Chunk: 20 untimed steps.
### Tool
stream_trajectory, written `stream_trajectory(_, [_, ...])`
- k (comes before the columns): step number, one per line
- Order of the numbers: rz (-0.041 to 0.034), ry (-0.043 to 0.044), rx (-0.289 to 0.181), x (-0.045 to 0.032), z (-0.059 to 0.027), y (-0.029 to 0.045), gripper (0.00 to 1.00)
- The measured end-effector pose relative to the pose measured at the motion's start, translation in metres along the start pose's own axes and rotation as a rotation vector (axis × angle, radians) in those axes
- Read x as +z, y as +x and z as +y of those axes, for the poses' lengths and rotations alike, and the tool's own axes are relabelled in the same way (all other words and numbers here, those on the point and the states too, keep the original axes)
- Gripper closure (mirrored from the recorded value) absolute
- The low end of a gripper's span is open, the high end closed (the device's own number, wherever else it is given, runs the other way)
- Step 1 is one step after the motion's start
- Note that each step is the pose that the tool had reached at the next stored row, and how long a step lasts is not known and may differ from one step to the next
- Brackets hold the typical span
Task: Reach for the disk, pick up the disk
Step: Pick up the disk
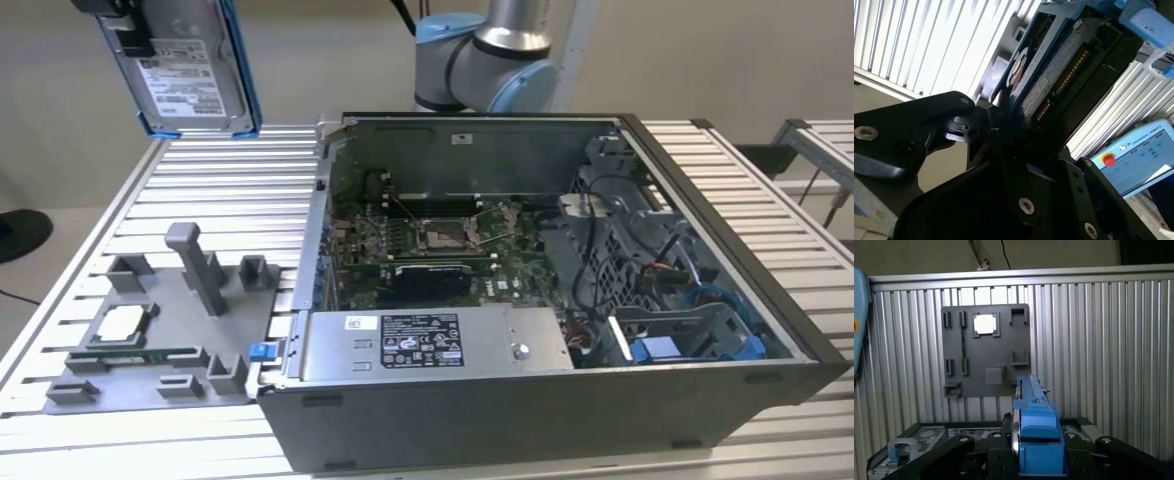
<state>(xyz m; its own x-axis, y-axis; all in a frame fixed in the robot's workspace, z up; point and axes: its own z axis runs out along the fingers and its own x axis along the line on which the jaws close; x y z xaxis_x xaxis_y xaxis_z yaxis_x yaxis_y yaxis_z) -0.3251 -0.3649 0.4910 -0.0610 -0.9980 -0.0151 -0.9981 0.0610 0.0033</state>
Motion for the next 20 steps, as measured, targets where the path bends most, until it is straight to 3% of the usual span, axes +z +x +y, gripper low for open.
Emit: stream_trajectory(20, [0.0001, -0.0022, 0.0, -0.0001, -0.0517, -0.0032, 1.0])
